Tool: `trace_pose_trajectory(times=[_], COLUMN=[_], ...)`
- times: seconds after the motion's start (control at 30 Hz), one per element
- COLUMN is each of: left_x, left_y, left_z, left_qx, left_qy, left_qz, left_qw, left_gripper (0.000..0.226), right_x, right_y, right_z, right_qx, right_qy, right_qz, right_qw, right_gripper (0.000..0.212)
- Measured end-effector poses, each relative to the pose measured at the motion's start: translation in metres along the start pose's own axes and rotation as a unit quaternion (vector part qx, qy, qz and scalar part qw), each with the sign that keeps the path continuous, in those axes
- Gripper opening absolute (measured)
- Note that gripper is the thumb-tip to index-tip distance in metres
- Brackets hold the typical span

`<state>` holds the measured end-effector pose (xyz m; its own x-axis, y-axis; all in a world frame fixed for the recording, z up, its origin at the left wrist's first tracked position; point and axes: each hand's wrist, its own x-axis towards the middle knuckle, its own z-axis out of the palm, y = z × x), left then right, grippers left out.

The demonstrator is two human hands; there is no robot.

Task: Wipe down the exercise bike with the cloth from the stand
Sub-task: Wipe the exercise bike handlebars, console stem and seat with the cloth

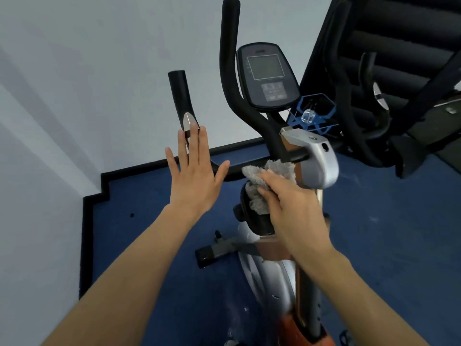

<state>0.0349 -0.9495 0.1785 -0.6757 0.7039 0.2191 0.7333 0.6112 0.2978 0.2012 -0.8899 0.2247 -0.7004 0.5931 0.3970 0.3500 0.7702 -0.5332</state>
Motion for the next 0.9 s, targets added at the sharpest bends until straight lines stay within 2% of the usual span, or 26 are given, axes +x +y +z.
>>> trace_pose_trajectory(times=[0.2,0.37,0.5,0.57,0.63,0.7,0.73,0.9], left_x=[0.002,0.002,0.001,0.000,0.000,0.000,0.001,0.001], left_y=[0.001,0.003,0.004,0.005,0.005,0.005,0.004,0.004], left_z=[-0.001,-0.004,-0.005,-0.006,-0.007,-0.007,-0.007,-0.005], left_qx=[-0.001,0.010,0.025,0.028,0.034,0.040,0.043,0.048], left_qy=[-0.014,-0.020,-0.032,-0.035,-0.037,-0.037,-0.039,-0.032], left_qz=[-0.005,-0.008,-0.015,-0.017,-0.014,-0.013,-0.014,-0.014], left_qw=[1.000,1.000,0.999,0.999,0.999,0.998,0.998,0.998], left_gripper=[0.075,0.076,0.076,0.076,0.076,0.076,0.076,0.077], right_x=[-0.017,-0.046,-0.061,-0.059,-0.045,-0.025,-0.015,0.001], right_y=[0.002,0.015,0.027,0.021,0.011,0.006,0.006,0.030], right_z=[0.007,0.005,-0.008,-0.020,-0.030,-0.035,-0.034,-0.003], right_qx=[0.087,0.058,0.054,0.099,0.119,0.084,0.056,-0.111], right_qy=[-0.040,-0.011,-0.064,-0.026,0.082,0.159,0.162,0.042], right_qz=[0.024,-0.057,-0.099,-0.047,0.010,0.020,0.001,-0.114], right_qw=[0.995,0.997,0.992,0.994,0.989,0.984,0.985,0.986], right_gripper=[0.031,0.031,0.033,0.027,0.026,0.027,0.027,0.029])
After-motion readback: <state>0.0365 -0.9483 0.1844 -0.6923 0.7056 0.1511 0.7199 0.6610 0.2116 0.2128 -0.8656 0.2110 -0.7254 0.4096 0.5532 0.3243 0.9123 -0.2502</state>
